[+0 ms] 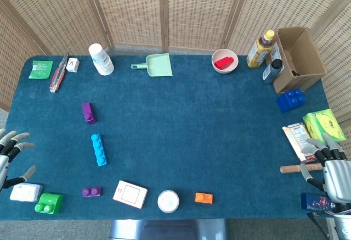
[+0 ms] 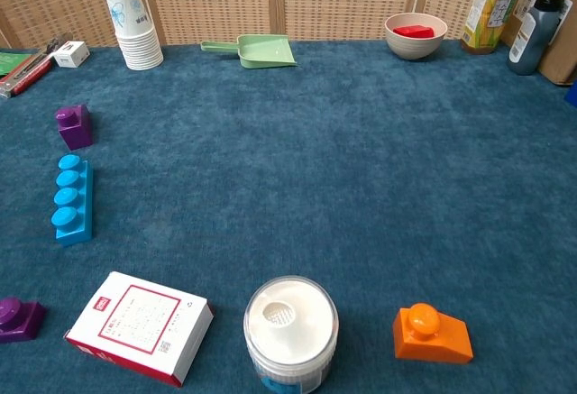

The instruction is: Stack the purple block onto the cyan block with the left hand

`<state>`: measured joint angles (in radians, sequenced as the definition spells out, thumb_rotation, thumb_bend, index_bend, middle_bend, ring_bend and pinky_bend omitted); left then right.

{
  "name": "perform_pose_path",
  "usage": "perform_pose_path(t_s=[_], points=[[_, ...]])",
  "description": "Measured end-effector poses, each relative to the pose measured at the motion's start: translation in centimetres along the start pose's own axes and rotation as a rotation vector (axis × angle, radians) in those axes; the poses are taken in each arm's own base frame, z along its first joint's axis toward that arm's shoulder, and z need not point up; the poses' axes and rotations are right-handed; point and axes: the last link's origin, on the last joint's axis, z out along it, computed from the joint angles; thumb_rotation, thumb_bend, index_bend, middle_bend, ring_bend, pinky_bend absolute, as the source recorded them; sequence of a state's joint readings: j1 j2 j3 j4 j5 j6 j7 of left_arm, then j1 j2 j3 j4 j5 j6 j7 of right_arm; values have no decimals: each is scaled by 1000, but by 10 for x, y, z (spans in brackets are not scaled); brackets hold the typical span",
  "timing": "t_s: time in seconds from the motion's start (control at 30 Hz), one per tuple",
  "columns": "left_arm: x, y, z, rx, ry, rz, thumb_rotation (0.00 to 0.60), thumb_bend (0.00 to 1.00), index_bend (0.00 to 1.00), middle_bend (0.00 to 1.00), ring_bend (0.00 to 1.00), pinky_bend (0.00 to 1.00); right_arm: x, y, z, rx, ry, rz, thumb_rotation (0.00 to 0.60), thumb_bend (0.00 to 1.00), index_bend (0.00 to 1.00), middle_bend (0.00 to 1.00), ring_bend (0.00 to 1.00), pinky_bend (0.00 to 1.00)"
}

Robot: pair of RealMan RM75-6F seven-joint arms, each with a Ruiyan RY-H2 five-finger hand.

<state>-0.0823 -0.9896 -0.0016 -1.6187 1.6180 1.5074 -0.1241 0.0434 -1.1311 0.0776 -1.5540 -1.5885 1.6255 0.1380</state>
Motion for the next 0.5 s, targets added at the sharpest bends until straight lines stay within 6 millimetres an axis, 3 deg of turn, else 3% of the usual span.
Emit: perform_pose_path(t_s=[0.33,0.5], points=[[4,-16,24,-113,-39,161,557,335,281,194,143,0,1,0,3,-2,-4,-14,600,341,398,286,113,194],[0,-23,53,-189,-71,271,565,334,253,164,139,0,1,-1,5,-7,0,-13,600,344,398,286,113,194]])
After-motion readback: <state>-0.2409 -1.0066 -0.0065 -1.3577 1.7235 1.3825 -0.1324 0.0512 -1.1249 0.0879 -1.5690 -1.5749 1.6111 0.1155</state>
